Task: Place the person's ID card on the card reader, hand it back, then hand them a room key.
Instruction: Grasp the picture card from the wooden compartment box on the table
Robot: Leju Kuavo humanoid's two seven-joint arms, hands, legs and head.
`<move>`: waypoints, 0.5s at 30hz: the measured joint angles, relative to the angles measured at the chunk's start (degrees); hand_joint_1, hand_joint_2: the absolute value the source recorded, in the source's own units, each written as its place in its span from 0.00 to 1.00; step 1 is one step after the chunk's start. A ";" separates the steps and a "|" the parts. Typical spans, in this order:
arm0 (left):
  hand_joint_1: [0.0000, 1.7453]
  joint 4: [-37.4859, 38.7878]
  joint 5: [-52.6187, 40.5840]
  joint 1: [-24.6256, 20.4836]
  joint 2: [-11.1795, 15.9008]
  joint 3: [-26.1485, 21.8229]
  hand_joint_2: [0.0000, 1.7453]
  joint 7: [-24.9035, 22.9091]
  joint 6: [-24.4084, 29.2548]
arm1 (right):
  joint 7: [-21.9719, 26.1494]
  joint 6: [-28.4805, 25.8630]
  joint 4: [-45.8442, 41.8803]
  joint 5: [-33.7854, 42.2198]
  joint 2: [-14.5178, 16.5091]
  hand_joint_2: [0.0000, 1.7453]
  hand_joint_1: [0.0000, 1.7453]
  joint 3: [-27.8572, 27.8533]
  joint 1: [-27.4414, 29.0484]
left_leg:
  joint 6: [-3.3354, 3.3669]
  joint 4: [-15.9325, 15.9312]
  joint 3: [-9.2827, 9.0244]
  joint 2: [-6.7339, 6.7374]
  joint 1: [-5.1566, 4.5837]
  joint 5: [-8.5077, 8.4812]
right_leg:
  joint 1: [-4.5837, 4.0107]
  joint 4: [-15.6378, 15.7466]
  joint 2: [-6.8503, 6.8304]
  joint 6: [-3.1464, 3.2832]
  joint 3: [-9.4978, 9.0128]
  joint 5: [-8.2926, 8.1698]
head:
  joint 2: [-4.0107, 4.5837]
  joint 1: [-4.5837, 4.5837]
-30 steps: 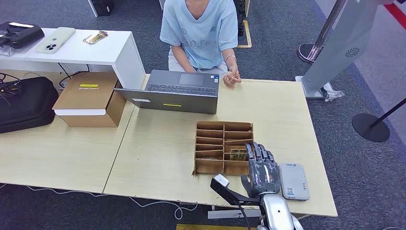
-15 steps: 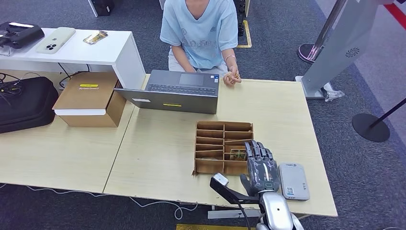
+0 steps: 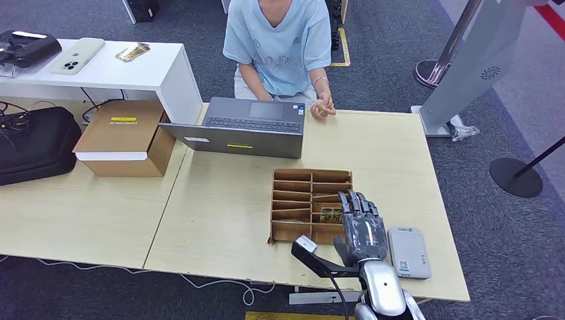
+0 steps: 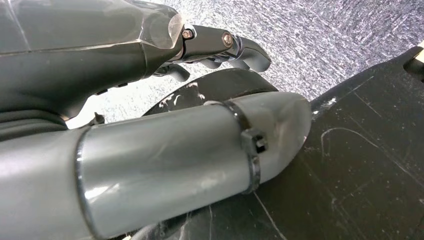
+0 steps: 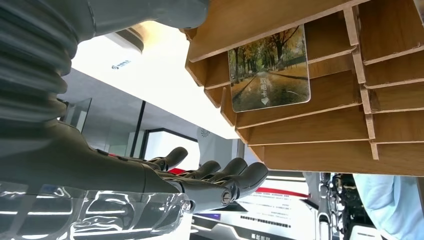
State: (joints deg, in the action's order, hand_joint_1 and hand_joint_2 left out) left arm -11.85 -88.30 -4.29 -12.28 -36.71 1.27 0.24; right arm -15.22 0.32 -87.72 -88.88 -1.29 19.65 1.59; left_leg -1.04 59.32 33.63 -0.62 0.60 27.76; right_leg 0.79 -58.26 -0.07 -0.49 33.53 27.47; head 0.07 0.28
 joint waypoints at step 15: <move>0.00 0.00 0.00 -0.15 -0.02 1.11 0.00 -0.13 -0.32 | 0.95 0.11 2.76 0.07 0.00 1.00 0.30 0.03 -1.08 | 0.00 0.00 0.00 0.00 0.00 0.00 | 0.00 0.00 0.00 0.00 0.00 0.00 | 0.00 0.00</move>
State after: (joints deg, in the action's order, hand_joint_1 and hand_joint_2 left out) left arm -11.85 -88.30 -4.45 -12.31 -35.60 1.14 -0.09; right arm -14.28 0.44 -84.96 -88.80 -1.29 19.68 0.51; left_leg -1.04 59.32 33.63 -0.62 0.60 27.76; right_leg 0.79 -58.26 -0.06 -0.49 33.54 27.47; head 0.07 0.28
